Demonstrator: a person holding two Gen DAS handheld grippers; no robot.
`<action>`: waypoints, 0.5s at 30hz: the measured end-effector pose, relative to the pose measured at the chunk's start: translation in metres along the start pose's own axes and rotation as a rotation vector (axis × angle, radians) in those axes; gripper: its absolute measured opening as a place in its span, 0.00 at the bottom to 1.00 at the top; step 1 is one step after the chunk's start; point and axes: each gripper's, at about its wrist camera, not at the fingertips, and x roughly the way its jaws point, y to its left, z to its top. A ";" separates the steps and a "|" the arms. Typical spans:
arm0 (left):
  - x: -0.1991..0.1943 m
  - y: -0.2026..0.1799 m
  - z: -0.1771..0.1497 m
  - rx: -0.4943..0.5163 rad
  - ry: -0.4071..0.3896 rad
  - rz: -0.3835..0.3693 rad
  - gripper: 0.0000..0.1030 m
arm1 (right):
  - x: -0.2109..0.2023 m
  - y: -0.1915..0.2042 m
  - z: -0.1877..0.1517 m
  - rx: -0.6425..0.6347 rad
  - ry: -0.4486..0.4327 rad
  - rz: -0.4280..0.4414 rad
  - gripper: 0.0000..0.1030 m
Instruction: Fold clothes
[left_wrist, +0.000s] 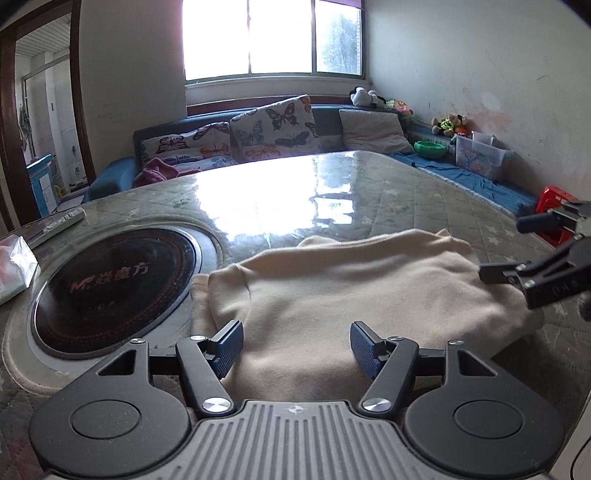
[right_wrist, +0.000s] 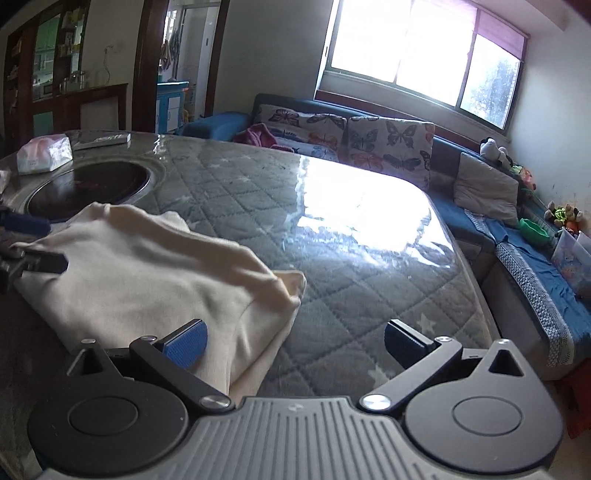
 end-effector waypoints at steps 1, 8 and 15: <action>0.000 0.000 -0.002 0.000 0.005 0.001 0.65 | 0.003 0.000 0.000 0.001 0.005 0.001 1.00; -0.007 0.014 0.001 -0.029 -0.005 0.012 0.66 | 0.011 -0.008 0.005 -0.001 0.016 -0.024 1.00; -0.005 0.026 -0.001 -0.061 0.008 0.047 0.66 | 0.040 0.001 0.038 -0.042 0.005 -0.033 1.00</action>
